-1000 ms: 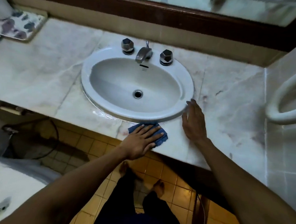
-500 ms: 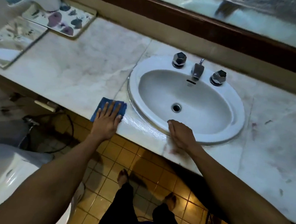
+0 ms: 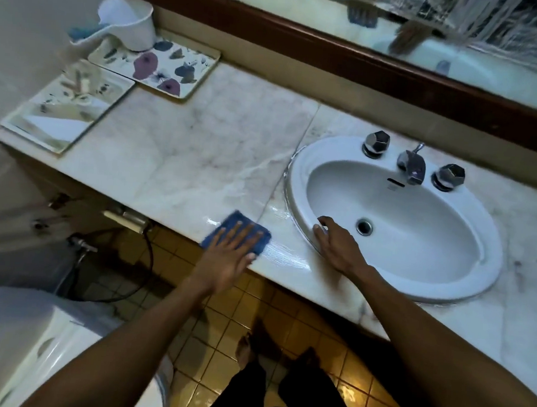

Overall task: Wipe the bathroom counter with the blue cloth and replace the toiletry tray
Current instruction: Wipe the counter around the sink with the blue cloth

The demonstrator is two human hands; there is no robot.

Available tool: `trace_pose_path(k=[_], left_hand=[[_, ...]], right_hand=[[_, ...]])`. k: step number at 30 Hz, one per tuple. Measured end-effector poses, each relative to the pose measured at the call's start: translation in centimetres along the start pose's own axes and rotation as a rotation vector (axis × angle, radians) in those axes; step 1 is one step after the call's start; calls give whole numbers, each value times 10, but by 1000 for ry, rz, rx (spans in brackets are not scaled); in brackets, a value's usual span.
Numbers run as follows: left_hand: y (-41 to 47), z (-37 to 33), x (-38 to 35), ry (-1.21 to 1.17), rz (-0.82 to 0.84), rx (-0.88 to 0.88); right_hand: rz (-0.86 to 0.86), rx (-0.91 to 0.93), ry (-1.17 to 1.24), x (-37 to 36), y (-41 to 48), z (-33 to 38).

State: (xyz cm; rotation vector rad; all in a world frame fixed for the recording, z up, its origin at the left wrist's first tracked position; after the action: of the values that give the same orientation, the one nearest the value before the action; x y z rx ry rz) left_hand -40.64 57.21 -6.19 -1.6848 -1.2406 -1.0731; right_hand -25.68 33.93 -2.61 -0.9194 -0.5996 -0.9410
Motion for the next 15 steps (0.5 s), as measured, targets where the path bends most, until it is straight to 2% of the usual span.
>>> trace_pose_path(k=[5, 8, 10, 12, 15], left_hand=[[-52, 136, 45, -35, -68, 489], [-36, 152, 54, -73, -61, 632], [-11, 143, 56, -107, -113, 717], [18, 124, 53, -97, -159, 737], [62, 77, 41, -70, -138, 545]], right_hand=[[-12, 82, -19, -9, 22, 30], [-30, 115, -32, -16, 37, 41], [-81, 142, -73, -17, 46, 49], [-144, 208, -138, -18, 56, 60], [-179, 249, -194, -17, 77, 74]])
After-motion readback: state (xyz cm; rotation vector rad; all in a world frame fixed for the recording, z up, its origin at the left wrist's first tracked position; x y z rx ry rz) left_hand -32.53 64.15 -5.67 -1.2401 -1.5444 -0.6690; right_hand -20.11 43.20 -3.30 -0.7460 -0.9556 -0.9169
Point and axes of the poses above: each hand's wrist, its own y-axis towards the middle knuckle, its own x-axis out of the back of the hand, z = x × y, the point moved 5 cm from there along y, towards the middle knuckle, and after that the axes turned 10 degrees about -x, right-handed, at the moved point
